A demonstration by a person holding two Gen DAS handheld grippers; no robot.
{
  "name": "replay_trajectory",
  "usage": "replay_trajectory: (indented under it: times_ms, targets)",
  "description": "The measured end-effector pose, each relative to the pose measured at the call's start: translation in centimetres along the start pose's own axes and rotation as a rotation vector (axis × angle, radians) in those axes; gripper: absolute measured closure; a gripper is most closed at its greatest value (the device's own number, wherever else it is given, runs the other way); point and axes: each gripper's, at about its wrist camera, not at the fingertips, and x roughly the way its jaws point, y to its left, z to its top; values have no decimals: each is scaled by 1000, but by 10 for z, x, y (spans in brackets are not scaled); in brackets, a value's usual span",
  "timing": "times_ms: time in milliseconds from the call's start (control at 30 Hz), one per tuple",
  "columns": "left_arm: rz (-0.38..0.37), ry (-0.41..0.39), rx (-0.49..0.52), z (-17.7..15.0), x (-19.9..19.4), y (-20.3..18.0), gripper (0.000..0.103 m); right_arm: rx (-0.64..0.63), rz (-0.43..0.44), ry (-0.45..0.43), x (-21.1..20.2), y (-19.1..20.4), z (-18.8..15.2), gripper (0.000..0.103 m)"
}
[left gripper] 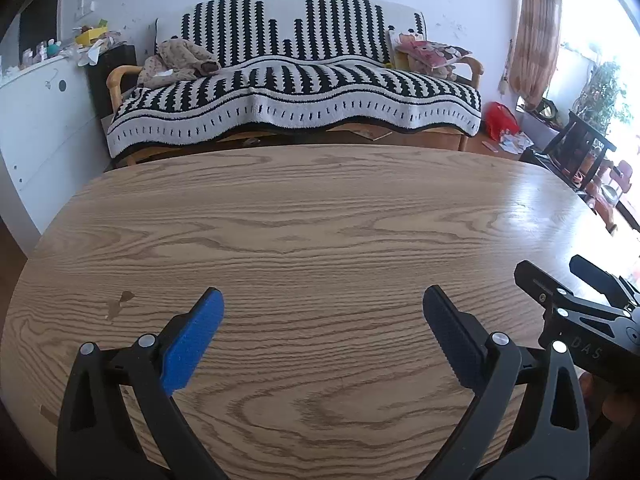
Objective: Collect trash
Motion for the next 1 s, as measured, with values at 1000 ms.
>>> replay_trajectory:
  times_ms: [1000]
  targets:
    - [-6, 15, 6, -4, 4, -6, 6, 6, 13, 9, 0, -4, -1, 7]
